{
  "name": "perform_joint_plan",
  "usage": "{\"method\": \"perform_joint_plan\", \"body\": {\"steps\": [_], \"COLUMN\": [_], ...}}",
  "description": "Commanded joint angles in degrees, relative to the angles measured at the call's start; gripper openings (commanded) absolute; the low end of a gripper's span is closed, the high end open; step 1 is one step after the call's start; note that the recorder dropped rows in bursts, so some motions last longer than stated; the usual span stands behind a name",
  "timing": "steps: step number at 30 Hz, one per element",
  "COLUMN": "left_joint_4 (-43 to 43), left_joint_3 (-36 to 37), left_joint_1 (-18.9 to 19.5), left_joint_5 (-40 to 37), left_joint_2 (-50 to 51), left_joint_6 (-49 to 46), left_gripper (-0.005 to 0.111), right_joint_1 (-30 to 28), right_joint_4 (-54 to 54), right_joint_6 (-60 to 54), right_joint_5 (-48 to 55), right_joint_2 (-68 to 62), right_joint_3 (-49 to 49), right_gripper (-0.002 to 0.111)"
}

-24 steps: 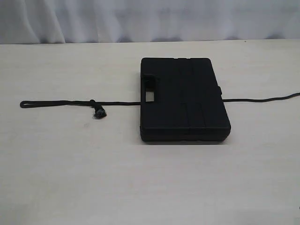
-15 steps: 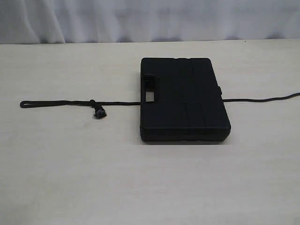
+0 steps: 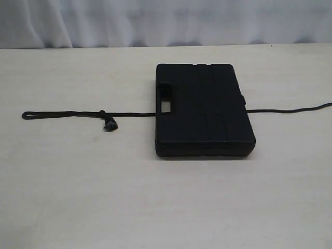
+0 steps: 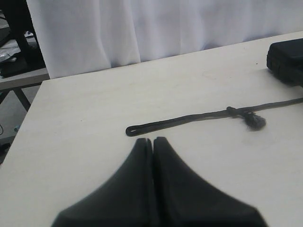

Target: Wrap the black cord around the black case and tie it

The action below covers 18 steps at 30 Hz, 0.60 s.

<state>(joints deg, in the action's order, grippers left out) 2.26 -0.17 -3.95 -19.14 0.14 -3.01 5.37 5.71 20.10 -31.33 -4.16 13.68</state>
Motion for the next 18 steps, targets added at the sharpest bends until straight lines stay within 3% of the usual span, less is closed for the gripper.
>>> {"method": "perform_joint_plan", "body": {"steps": [1,5,6,12,15,18], "left_joint_4": [0.1,0.1,0.1,0.1,0.1,0.1], "left_joint_3": [0.2,0.2,0.2,0.2,0.2,0.2], "left_joint_1": [-0.1,-0.1,-0.1,-0.1,-0.1,-0.1], "left_joint_5": [0.6,0.6,0.6,0.6,0.6,0.6], "left_joint_2": [-0.1,-0.1,-0.1,-0.1,-0.1,-0.1], "left_joint_6": [0.0,0.0,0.0,0.0,0.0,0.0], "left_gripper": [0.000,0.000,0.000,0.000,0.000,0.000], "right_joint_1": [0.1,0.1,0.1,0.1,0.1,0.3], "right_joint_4": [3.3,3.3,2.8,-7.2,-9.1,-11.6], "right_joint_6": [0.7,-0.1,-1.5,-15.0,-15.3,-17.5], "right_joint_5": [23.1,50.9,57.2,75.4,83.2,89.0], "right_joint_2": [-10.3,-25.3,-29.4,-46.3,-53.2,-59.6], "right_joint_3": [15.2,32.4,36.6,52.4,58.5,62.8], "right_gripper": [0.020,0.059,0.063,0.062,0.062,0.054]}}
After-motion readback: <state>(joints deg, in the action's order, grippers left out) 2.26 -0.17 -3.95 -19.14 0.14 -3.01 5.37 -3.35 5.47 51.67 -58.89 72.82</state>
